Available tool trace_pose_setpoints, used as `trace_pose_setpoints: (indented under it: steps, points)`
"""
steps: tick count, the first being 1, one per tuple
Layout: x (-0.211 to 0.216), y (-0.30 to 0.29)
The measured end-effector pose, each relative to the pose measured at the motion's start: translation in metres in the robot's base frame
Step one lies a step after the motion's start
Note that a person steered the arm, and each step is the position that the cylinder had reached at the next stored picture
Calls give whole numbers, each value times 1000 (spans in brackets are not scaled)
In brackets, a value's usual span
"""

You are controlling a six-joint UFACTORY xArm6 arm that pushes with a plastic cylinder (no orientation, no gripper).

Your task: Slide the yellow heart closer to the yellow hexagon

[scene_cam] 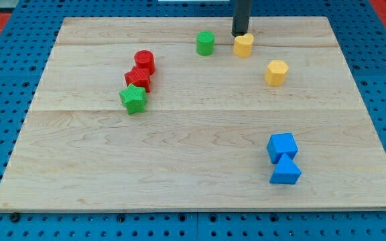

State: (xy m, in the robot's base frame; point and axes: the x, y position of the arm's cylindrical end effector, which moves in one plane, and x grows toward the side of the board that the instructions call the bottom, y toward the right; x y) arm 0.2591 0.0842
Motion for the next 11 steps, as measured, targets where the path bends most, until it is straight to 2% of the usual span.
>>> trace_pose_setpoints:
  steps: [1, 3, 5, 6, 7, 8, 10, 11]
  points:
    - [18, -56]
    - [13, -140]
    - [4, -100]
    - [6, -22]
    - [11, 27]
    - [35, 35]
    - [48, 108]
    - [68, 74]
